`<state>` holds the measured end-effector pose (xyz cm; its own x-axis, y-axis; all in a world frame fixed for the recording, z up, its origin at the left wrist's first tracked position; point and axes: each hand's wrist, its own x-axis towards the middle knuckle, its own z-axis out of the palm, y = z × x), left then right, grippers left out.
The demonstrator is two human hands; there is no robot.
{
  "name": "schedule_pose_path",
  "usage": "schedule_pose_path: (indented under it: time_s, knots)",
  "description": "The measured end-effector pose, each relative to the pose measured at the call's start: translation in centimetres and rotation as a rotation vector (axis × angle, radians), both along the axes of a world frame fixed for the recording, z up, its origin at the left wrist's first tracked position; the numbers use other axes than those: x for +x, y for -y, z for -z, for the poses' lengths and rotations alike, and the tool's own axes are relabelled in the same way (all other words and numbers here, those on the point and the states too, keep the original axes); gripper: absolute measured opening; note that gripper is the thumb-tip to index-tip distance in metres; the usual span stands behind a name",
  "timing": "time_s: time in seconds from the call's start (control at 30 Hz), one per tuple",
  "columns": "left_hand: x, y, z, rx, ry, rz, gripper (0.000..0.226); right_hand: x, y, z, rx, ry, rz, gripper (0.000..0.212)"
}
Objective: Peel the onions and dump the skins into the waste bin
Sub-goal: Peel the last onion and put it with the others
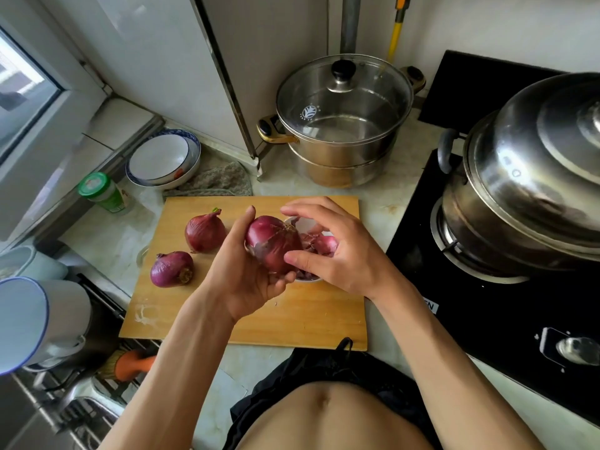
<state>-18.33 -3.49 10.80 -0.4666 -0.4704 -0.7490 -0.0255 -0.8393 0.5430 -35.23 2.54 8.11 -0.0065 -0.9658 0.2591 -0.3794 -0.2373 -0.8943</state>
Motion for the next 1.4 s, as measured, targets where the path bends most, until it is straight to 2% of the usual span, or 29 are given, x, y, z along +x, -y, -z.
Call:
schedule_pose_path:
  time_s: [0.1, 0.27, 0.4, 0.47, 0.53, 0.63, 0.7, 0.93, 1.13, 1.4]
  knots:
    - [0.0, 0.0, -0.1, -0.021, 0.001, 0.066, 0.088, 0.3, 0.3, 0.6, 0.085, 0.122, -0.044, 0.047]
    - [0.1, 0.0, -0.3, -0.162, -0.035, 0.178, 0.092, 0.4, 0.3, 1.1, 0.152, 0.443, 0.03, 0.032]
    - [0.5, -0.6, 0.0, -0.29, -0.137, 0.215, 0.074, 0.0, 0.4, 0.9, 0.193, 0.531, 0.092, 0.022]
    - [0.4, -0.8, 0.4, -0.288, -0.143, 0.18, 0.071, 0.1, 0.5, 0.9, 0.192, 0.502, 0.116, 0.018]
    - [0.2, -0.9, 0.7, -0.307, -0.093, 0.144, 0.071, -0.1, 0.5, 1.0, 0.117, 0.385, 0.144, 0.016]
    - [0.1, -1.0, 1.1, -0.342, -0.033, 0.108, 0.07, -0.4, 0.4, 0.7, 0.023, 0.175, 0.133, 0.025]
    - [0.2, -1.1, 1.3, -0.358, -0.022, 0.099, 0.066, -0.5, 0.3, 0.4, 0.045, 0.123, 0.107, 0.034]
    - [0.0, -1.5, 1.0, -0.428, 0.025, 0.112, 0.057, -0.4, -0.1, -0.4, 0.032, 0.102, 0.088, 0.04]
    - [0.0, -1.3, 1.0, -0.44, 0.051, 0.118, 0.065, -0.5, -0.1, -0.4, 0.068, 0.099, 0.083, 0.05]
    - [-0.1, -1.4, 1.2, -0.462, 0.061, 0.101, 0.075, -0.5, -0.2, -0.4, 0.052, 0.09, 0.092, 0.042]
